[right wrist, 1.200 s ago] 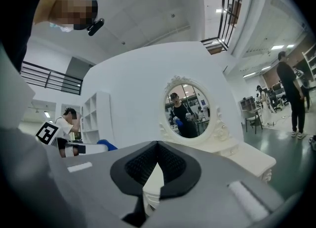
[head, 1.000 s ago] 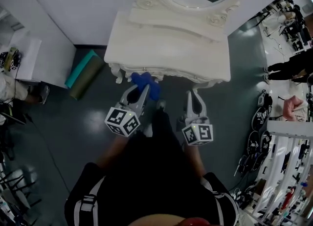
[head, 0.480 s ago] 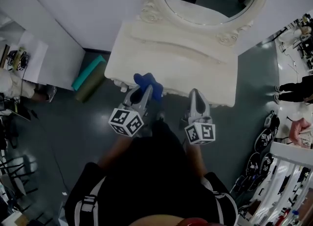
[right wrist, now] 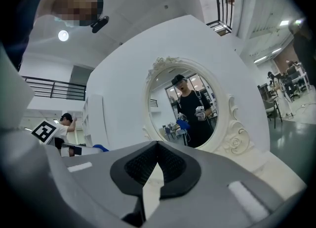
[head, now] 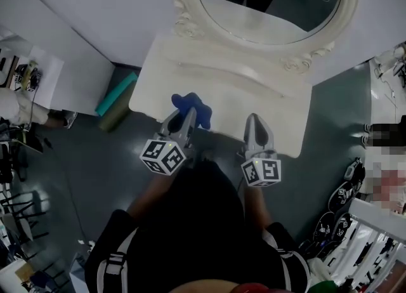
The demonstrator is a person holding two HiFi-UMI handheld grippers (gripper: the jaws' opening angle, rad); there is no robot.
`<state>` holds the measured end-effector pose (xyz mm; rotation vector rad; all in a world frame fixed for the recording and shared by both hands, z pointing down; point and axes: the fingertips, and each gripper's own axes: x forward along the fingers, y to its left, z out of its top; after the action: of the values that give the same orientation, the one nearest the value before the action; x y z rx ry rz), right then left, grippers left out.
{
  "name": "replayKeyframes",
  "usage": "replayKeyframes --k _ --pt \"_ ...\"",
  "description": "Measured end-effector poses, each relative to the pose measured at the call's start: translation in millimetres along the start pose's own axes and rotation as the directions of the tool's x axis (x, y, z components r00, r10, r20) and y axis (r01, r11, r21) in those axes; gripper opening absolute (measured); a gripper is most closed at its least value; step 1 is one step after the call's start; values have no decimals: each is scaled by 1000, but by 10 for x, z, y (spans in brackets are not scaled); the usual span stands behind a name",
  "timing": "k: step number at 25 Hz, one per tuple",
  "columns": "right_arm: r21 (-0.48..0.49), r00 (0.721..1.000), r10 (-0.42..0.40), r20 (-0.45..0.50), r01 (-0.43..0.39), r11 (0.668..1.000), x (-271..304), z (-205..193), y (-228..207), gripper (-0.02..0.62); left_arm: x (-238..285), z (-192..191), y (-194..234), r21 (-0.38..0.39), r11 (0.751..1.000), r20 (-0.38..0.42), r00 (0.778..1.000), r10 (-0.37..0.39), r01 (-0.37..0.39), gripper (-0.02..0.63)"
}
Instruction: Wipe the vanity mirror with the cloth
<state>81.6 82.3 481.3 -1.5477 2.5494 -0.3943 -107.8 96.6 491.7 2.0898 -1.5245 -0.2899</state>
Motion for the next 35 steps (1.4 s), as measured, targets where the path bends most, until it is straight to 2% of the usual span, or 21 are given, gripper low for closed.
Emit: replayKeyframes --k 8,15,22,30,35 --pt "0 1000 -17 -13 17 1000 412 12 -230 0 507 89 105 -53 998 -20 1000 -17 15 40" --pt "-21 993 -117 -3 117 993 877 109 -398 0 1169 410 308 -88 993 -24 996 -86 83 41" --pt "-63 987 -163 12 164 985 1513 202 -321 0 1647 745 605 -85 988 -31 991 -134 131 41" --pt "-63 994 -107 -12 106 992 2031 248 -364 0 2163 955 676 -133 986 15 995 -96 97 41" --pt "-84 999 -49 -17 47 995 2192 385 -546 0 2433 980 628 -157 987 49 998 -27 35 41"
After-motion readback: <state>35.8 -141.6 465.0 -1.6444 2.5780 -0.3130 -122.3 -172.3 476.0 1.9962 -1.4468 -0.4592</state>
